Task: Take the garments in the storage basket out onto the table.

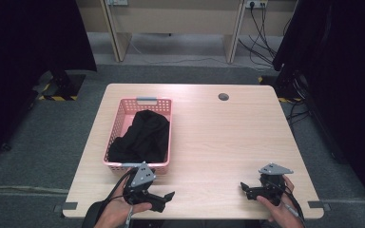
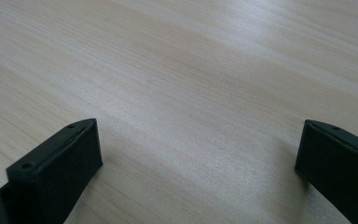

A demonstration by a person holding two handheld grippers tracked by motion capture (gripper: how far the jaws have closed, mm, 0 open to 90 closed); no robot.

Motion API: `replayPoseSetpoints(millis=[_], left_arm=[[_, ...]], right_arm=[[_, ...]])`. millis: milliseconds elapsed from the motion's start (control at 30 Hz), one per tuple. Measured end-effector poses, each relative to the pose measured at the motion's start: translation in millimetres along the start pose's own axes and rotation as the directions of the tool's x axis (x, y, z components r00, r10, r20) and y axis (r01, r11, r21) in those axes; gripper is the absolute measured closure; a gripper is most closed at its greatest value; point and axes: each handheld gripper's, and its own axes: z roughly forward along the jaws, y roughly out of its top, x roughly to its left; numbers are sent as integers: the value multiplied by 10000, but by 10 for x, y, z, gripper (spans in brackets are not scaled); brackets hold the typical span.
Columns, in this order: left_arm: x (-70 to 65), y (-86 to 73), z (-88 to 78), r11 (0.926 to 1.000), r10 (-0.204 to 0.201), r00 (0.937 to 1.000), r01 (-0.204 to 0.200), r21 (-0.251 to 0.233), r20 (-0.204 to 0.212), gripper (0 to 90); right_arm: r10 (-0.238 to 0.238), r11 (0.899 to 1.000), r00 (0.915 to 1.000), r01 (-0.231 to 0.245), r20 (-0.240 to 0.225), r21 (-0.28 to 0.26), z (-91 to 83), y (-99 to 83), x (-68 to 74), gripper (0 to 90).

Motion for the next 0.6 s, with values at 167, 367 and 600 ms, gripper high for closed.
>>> replayPoseSetpoints(millis=[167, 367, 600], left_arm=[[33, 44, -34, 10000, 5, 9999, -6, -39, -134, 27], [89, 111, -66, 10000, 40, 9996, -41, -55, -287, 27], [235, 219, -102, 9999, -118, 9978, 111, -115, -659, 27]], right_arm=[[-13, 10000, 10000, 13, 1, -10, 1, 0, -1, 4], [1, 10000, 10000, -1, 0, 0, 0, 0, 0, 4], [-16, 10000, 10000, 16, 0, -11, 1, 0, -1, 4]])
